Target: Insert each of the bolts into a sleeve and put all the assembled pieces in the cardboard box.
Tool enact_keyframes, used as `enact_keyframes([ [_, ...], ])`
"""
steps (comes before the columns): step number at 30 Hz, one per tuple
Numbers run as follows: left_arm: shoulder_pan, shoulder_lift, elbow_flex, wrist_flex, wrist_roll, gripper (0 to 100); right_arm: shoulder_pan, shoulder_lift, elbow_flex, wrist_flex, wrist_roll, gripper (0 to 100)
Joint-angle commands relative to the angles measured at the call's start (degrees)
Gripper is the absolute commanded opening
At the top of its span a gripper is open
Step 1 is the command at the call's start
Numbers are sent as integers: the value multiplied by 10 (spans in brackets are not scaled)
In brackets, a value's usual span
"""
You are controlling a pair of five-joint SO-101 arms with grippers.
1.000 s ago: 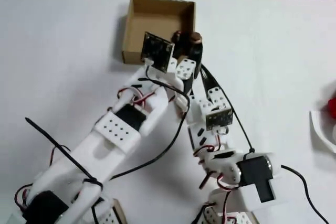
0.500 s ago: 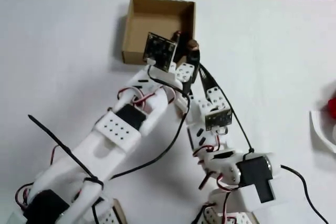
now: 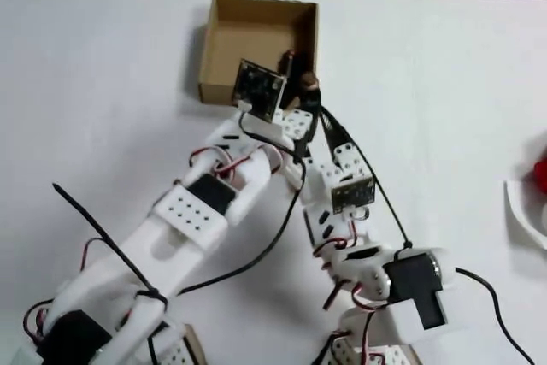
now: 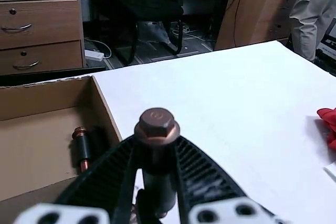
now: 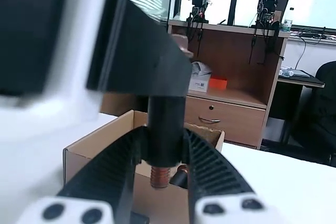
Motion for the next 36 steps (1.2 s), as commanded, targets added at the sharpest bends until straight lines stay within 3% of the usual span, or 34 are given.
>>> enact_keyframes([
  [1, -10, -6, -1, 2, 8, 27, -1, -7, -19, -5, -1, 20],
  [13, -56, -7, -1, 5, 64, 62, 0, -7, -19, -5, -1, 20],
  [17, -51, -7, 0, 6, 64, 142, -1, -7, -20, -5, -1, 20],
  [30, -38, -6, 3, 7, 60, 146, 0, -7, -20, -5, 0, 20],
  [36, -12, -5, -21, 51, 47, 173, 0, -7, -20, -5, 0, 20],
])
